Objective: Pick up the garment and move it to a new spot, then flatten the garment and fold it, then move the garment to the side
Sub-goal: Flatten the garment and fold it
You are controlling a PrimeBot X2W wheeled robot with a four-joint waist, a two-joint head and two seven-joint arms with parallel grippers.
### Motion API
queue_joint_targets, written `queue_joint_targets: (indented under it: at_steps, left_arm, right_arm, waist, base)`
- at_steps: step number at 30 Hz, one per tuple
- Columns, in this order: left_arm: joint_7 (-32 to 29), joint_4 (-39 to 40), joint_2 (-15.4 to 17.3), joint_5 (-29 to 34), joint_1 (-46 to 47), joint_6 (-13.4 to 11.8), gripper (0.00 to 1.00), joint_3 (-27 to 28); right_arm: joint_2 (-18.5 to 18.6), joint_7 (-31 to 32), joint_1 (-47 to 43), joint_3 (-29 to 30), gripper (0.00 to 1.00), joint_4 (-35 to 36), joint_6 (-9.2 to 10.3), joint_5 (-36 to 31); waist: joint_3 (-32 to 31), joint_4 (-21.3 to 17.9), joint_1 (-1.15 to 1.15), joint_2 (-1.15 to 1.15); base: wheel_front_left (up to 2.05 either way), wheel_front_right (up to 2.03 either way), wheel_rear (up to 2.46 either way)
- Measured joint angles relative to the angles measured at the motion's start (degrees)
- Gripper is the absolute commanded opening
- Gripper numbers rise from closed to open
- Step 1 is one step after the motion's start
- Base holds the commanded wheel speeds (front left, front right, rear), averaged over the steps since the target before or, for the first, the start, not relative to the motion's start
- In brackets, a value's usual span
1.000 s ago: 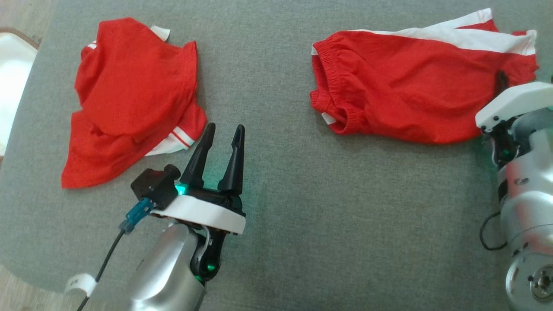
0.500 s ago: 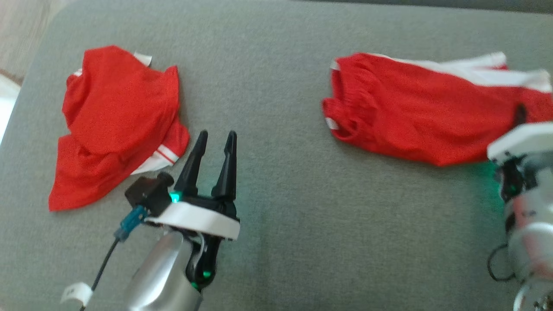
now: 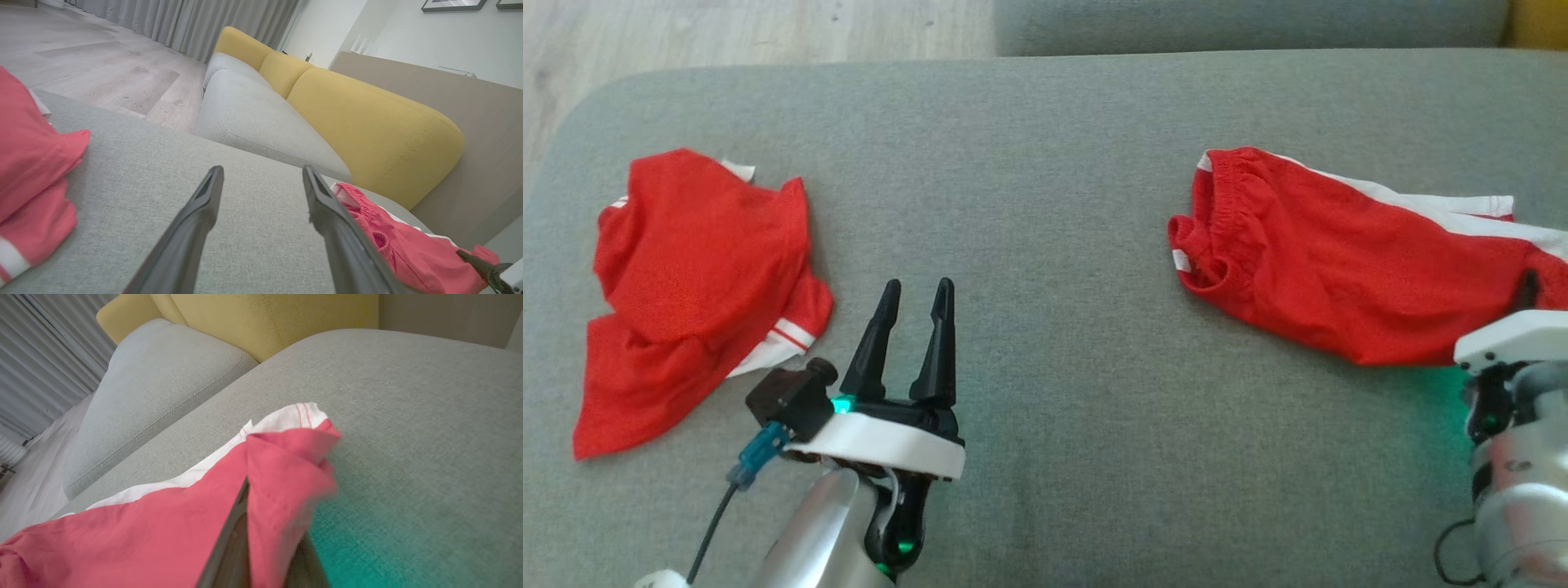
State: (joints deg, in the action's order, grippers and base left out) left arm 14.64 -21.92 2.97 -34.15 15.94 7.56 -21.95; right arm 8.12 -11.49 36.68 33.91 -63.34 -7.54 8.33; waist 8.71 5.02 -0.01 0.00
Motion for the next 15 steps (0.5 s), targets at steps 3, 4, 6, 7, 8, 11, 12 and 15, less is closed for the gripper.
queue_joint_targets:
  at_steps: [3, 4, 6, 7, 8, 11, 12, 15]
  left_arm:
    - [0.00, 0.12, 0.00, 0.03, 0.01, 0.00, 1.00, -0.09]
    - [0.00, 0.12, 0.00, 0.03, 0.01, 0.00, 1.00, -0.10]
    - [0.00, 0.10, 0.00, 0.03, 0.01, 0.00, 1.00, -0.16]
    - [0.00, 0.09, 0.00, 0.03, 0.02, 0.00, 1.00, -0.23]
    - [-0.01, 0.05, 0.01, 0.03, 0.02, 0.00, 1.00, -0.30]
    - [0.00, -0.05, 0.01, 0.02, 0.02, 0.00, 1.00, -0.40]
    - [-0.01, -0.11, 0.02, 0.02, 0.01, 0.00, 1.00, -0.41]
    - [0.00, -0.20, 0.03, 0.02, -0.01, 0.00, 1.00, -0.43]
  right_arm:
    - [-0.88, -0.34, 0.03, -0.49, 0.00, 1.52, 0.00, 0.00]
    - [-1.16, -0.59, 0.03, -0.89, 0.00, 1.97, 0.00, -0.01]
    - [-1.90, -0.70, 0.04, -1.83, 0.00, 2.87, 0.00, -0.04]
    - [-2.23, -0.76, 0.05, -2.41, 0.00, 3.36, 0.00, -0.16]
    - [-2.47, -1.13, 0.09, -3.07, 0.00, 3.82, 0.00, -0.22]
    - [-2.87, -1.41, 0.10, -4.52, 0.00, 4.85, 0.00, -0.20]
    - [-3.10, -1.65, 0.12, -5.47, 0.00, 5.33, 0.00, -0.18]
    - [-3.89, -1.66, 0.15, -8.64, 0.00, 6.51, 0.00, 0.82]
  waist:
    - [0.20, -0.45, 0.01, 0.00]
    - [0.20, -0.50, 0.01, 0.00]
    - [0.01, -0.50, 0.01, 0.00]
    - [-0.13, -0.43, 0.01, 0.00]
    - [-0.31, -0.31, 0.01, 0.00]
    - [-0.76, -0.01, 0.01, 0.00]
    - [-1.05, 0.19, 0.01, 0.00]
    - [-1.95, 1.02, 0.01, 0.00]
  base:
    - [0.00, 0.00, 0.00]
    - [0.00, 0.00, 0.00]
    - [0.00, 0.00, 0.00]
    - [0.00, 0.00, 0.00]
    - [0.00, 0.00, 0.00]
    - [0.00, 0.00, 0.00]
    - [0.00, 0.00, 0.00]
    - [0.00, 0.00, 0.00]
